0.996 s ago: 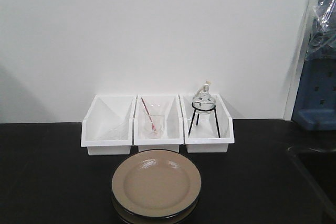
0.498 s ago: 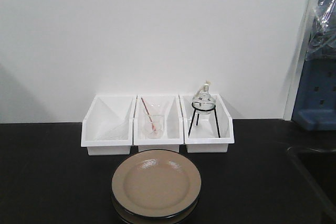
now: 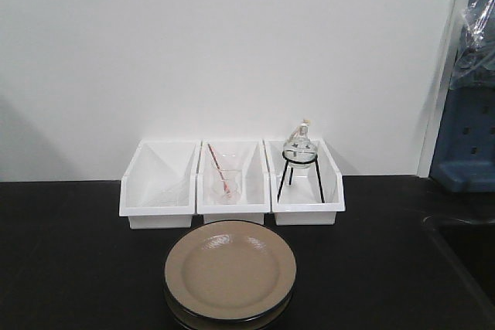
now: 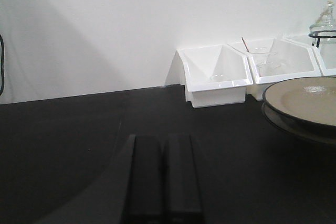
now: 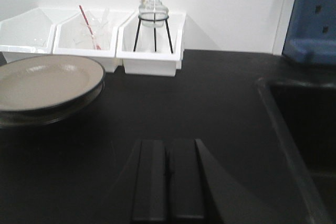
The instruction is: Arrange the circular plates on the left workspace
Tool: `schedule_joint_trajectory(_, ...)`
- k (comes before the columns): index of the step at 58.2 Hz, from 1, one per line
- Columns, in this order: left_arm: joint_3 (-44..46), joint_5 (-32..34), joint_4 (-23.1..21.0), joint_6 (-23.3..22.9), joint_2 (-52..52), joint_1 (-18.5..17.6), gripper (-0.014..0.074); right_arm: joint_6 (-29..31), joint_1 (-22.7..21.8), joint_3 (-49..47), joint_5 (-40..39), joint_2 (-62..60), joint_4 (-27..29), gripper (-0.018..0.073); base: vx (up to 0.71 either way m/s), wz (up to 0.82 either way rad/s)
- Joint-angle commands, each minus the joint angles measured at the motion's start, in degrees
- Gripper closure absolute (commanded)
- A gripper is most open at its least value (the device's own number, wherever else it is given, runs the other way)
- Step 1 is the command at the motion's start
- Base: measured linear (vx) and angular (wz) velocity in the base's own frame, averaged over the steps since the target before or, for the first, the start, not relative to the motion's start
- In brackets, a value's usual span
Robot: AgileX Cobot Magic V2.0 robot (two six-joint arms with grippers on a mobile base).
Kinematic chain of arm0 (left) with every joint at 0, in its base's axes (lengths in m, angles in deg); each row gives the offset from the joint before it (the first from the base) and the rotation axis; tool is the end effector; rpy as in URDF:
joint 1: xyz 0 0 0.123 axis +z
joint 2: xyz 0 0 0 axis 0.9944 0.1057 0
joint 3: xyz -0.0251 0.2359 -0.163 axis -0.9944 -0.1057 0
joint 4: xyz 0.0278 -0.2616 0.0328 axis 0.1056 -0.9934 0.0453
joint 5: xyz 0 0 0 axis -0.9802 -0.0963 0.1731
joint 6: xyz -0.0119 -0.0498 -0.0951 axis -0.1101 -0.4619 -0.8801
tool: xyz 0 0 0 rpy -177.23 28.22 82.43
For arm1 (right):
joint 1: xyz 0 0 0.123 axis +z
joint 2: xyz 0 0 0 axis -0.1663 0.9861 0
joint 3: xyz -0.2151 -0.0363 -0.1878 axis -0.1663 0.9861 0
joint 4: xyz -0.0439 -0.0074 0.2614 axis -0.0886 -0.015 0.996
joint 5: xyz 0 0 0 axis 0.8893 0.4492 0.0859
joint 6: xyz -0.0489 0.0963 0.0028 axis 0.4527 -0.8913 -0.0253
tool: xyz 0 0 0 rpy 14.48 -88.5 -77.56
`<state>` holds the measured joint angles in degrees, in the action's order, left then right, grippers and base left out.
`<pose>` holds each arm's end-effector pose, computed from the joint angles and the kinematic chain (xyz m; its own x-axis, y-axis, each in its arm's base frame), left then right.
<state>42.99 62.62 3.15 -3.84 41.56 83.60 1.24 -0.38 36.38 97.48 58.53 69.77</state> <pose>0.0845 -0.0013 0.1990 0.0135 0.0973 -0.9952 0.0116 0.9952 0.0975 0.0954 0.0144 0.2138 -0.1756 -0.0232 -0.9842 -0.1493 0.9888 0.0034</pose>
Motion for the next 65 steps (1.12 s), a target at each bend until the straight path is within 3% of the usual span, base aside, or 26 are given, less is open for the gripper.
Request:
schedule_joint_trajectory(1, -0.65, 4.60, -0.05, -0.52, -0.87, -0.15, 0.0594, -1.09, -1.99, 2.54, -5.18, -4.82, -0.58, 0.0561, 0.00, 0.00)
schedule_joint_trajectory(11, -0.65, 4.60, -0.05, -0.52, -0.82, -0.15, 0.0594, -1.12, -7.06, 7.47, -3.77, -11.72, 0.69, 0.0560, 0.00, 0.00)
schedule_joint_trajectory(65, -0.65, 4.60, -0.05, -0.52, -0.82, -0.15, 0.0594, -0.66, -6.97, 7.41, -2.96, -11.58, 0.68, 0.0559, 0.00, 0.00)
